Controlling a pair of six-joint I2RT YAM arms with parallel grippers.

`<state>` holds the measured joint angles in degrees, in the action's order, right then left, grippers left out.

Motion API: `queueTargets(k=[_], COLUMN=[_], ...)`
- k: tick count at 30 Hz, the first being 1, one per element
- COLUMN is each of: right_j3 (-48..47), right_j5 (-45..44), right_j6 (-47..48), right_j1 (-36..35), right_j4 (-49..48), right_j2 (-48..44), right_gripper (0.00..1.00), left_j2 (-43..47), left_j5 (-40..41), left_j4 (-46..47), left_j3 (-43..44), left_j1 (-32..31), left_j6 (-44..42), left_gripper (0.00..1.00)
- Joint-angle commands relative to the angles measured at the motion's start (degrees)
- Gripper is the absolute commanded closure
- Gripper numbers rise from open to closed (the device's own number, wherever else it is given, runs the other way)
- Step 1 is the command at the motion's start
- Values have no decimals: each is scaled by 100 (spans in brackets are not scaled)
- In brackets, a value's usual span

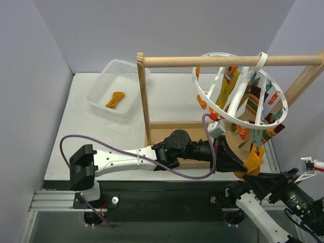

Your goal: Remove the socks clipped to the hanger

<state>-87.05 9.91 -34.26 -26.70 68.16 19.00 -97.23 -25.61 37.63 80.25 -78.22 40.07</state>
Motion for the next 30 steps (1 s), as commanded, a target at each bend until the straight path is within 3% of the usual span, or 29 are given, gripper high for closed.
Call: queueTargets(k=[1, 3, 4, 8, 9, 11, 12, 13, 15, 20, 24, 30], right_j3=[109, 152, 170, 311, 337, 372, 372, 364, 355, 372, 408, 364], right_j5=[213, 300, 327, 292, 257, 248, 257, 257, 239, 204, 195, 204], right_j6=[-46, -46, -37, -28, -45, -63, -54, -46, -28, -11, -2, -28], right_j1=[-29, -37, -29, -28, -28, -37, -29, -37, -37, -29, -29, -37], right_j4=[-514, -523, -523, -514, -523, -514, -514, -514, -506, -479, -462, -427], right_j2=[59, 77, 77, -19, -28, -64, -55, -46, -46, -46, -46, -11], right_gripper=[48, 56, 69, 95, 100, 100, 100, 100, 100, 100, 100, 100], left_j2=[-85, -103, -103, 11, 37, 195, 265, 344, 617, 1004, 1057, 522], left_j5=[-173, -155, -129, 55, 117, 396, 503, 643, 1195, 2225, 2762, 3272], left_j4=[333, 324, 307, 114, 0, -123, -237, -317, -640, -1563, -1741, -2803], left_j3=[254, 272, 290, 272, 263, 150, 97, 35, -88, 78, 272, 1588], left_j1=[8, 8, -1, -10, -18, -18, -44, -62, -132, -352, -440, -484], left_j6=[273, 290, 290, 124, 80, -61, -218, -315, -752, -1239, -1431, -1573], left_gripper=[100, 100, 100, 100, 94, 78, 60, 51, 39, 37, 37, 36])
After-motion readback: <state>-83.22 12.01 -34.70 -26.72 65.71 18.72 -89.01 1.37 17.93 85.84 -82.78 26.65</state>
